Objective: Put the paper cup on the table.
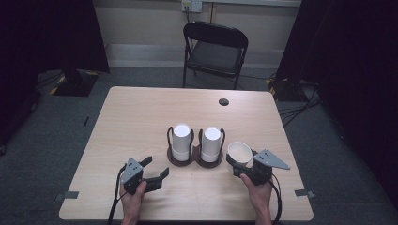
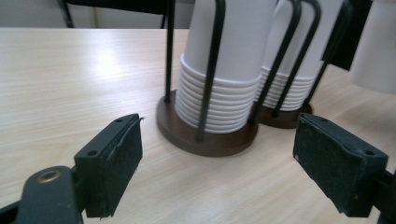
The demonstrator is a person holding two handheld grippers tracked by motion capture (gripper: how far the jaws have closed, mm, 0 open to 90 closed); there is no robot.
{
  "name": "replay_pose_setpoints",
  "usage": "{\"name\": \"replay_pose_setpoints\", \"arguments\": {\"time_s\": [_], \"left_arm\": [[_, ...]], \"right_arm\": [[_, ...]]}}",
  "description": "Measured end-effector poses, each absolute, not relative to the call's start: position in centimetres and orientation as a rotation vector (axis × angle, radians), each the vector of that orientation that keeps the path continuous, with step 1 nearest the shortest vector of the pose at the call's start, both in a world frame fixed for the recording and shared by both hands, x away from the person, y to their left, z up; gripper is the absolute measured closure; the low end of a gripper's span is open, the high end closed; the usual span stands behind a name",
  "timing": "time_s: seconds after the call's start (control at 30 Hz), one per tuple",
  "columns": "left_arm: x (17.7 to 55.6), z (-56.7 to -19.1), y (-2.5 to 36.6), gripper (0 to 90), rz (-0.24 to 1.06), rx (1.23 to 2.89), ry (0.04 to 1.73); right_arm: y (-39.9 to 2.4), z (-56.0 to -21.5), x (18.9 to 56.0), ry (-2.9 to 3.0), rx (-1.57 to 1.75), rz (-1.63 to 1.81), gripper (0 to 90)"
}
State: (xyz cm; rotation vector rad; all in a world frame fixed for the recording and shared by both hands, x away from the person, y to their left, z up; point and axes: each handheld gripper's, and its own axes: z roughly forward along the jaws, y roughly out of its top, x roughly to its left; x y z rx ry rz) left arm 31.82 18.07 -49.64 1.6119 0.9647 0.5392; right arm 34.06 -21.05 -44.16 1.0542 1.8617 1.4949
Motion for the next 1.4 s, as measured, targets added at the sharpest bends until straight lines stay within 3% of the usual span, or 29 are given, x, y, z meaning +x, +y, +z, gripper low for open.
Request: {"name": "replay_pose_setpoints", "arguments": {"time_s": [0.43, 1.4], "left_arm": [[30.9, -49.6, 17.2, 15.7, 0.700, 1.595, 0.947], [30.9, -49.7, 17.6, 16.2, 0.667, 1.563, 0.942]], "right_arm": [[-21.8, -43.8, 37.1, 1.790, 1.092, 1.440, 25.4], [-23.2, -44.8, 42.9, 1.706, 1.159, 1.352, 25.6]]}}
